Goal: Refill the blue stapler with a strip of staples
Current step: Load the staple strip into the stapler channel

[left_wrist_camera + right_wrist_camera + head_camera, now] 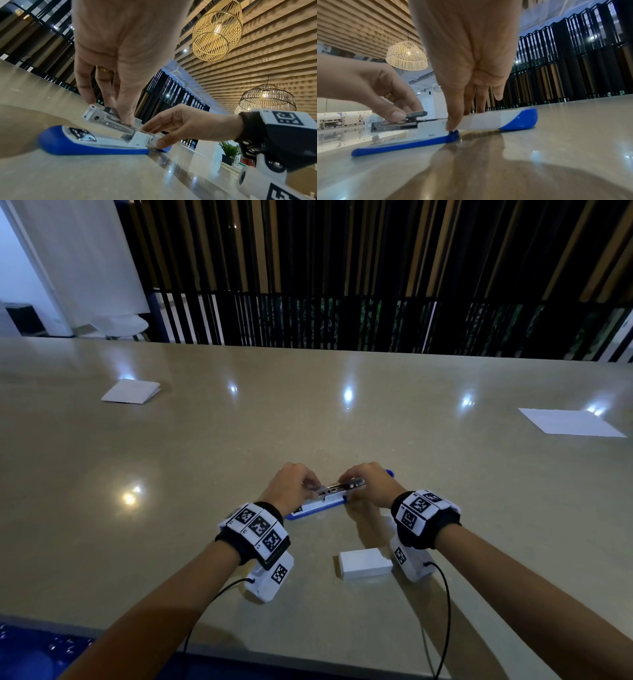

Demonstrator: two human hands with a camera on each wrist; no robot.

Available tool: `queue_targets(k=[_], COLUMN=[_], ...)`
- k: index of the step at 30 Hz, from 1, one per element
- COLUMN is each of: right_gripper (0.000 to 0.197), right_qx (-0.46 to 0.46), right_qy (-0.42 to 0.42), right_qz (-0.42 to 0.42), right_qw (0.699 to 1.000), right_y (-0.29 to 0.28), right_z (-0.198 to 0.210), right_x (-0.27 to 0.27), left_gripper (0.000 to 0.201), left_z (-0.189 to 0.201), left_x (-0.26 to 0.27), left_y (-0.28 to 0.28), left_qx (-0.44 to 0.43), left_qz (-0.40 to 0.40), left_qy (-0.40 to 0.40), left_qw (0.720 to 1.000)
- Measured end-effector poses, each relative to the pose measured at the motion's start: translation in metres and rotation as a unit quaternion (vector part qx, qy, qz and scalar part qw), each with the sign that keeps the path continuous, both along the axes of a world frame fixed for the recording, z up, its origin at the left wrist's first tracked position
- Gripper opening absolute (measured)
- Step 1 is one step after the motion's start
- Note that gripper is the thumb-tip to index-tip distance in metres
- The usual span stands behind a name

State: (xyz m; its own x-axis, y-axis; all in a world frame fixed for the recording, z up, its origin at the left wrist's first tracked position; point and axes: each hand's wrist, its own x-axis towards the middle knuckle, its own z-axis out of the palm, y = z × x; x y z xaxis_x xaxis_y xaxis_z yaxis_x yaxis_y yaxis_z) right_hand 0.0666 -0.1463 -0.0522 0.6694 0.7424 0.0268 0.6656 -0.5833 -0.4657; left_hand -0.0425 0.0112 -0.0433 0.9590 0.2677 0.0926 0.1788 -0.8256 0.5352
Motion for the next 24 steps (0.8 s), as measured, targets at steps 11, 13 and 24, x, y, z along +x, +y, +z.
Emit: queue_targets(k=[11,13,24], right_gripper=[0.028,0.026,0.027], right_qx=[0.010,0.014,0.018], right_qy=[-0.011,-0.008,-0.001], right_qz=[-0.017,-0.019,-0.021], right_qw=[1.000,1.000,1.000], right_y=[0.0012,0.0011,0.0004], right_z=[-0.0082,-0.0081,-0.0092], right_x=[0.0052,0.0054,0.0056], left_gripper=[0.014,0.015,0.017], left_z=[-0.0044,-0.0039,-0.0051], left_x=[-0.0036,-0.0040,-0.0068], left_y=[0.0012,0.0014,0.0027], left_qx=[0.014,0.017,0.075], left_qz=[0.005,0.003,-0.026], left_qy=[0.001,-0.002,-0.017], left_qw=[1.000,1.000,0.997])
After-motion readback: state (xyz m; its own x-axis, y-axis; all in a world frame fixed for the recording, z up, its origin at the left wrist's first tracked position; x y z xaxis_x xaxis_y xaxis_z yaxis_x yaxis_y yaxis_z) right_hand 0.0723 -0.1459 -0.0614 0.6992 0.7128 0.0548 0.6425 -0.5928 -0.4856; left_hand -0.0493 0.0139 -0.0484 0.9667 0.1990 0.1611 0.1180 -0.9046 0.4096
